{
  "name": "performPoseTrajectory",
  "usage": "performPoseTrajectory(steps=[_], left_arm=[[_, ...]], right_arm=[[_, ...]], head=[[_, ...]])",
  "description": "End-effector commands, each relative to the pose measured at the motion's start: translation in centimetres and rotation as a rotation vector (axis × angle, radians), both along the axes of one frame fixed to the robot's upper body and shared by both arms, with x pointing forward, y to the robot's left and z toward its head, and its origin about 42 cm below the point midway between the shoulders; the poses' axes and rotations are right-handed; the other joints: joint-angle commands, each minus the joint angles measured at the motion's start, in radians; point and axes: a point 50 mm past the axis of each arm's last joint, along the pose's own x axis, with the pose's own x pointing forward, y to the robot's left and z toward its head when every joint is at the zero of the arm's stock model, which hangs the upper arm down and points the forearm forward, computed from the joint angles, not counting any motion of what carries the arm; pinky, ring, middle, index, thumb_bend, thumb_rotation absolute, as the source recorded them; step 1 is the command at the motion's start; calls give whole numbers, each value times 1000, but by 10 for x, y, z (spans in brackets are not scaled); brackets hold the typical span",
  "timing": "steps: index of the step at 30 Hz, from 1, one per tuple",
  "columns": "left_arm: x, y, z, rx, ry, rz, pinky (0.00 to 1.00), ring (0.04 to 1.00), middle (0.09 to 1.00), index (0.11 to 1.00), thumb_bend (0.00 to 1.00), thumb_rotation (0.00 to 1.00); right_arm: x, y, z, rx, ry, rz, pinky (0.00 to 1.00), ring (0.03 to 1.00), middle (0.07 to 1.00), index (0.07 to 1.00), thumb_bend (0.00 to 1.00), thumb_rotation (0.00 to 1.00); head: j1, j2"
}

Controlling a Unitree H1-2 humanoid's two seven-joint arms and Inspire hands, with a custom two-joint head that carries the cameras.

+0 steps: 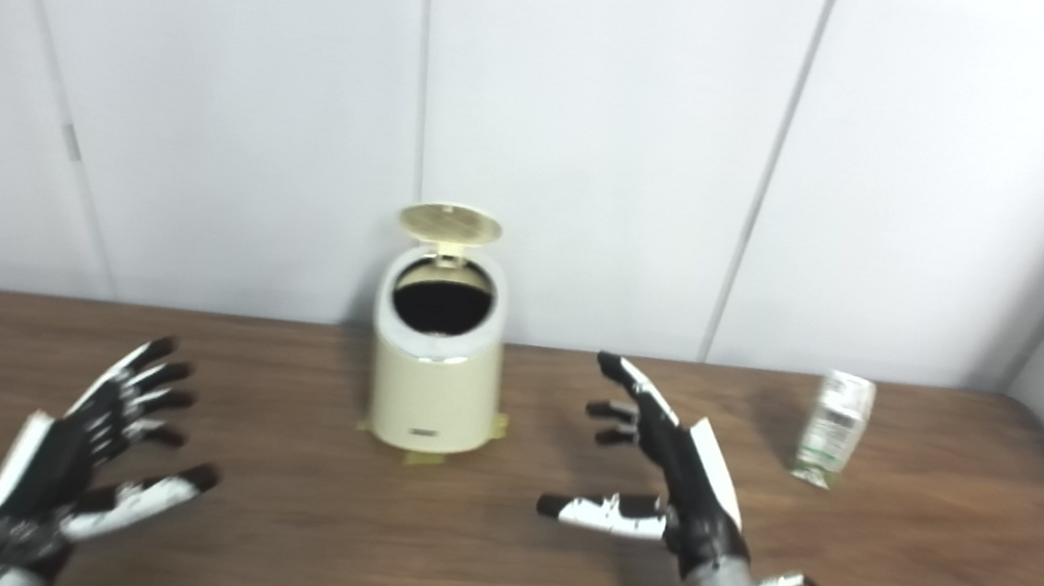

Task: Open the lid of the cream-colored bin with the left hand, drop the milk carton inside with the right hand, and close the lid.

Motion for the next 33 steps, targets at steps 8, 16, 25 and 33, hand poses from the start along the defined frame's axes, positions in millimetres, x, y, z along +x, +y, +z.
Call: performPoseTrajectory(steps=[8,16,25,33], left_arm=[[15,23,13,41,-76,-4,635,797,865,930,773,101],[17,29,13,28,-49,-6,661,818,875,935,737,67],[17,29,18,15,-45,-17,658,813,871,940,727,33],[17,29,19,20,-53,-27,642,815,880,948,720,27]], right_arm=[[22,-49,78,-96,-229,-87,625,737,856,865,812,102],[28,-106,119,-143,-287,-165,634,735,857,852,800,69],[39,-156,143,-205,-266,-257,641,773,883,894,837,80],[49,-185,131,-186,-141,-296,740,843,898,915,864,154]], head=[[-142,-35],[-161,-36],[-168,-31],[-170,-30]])
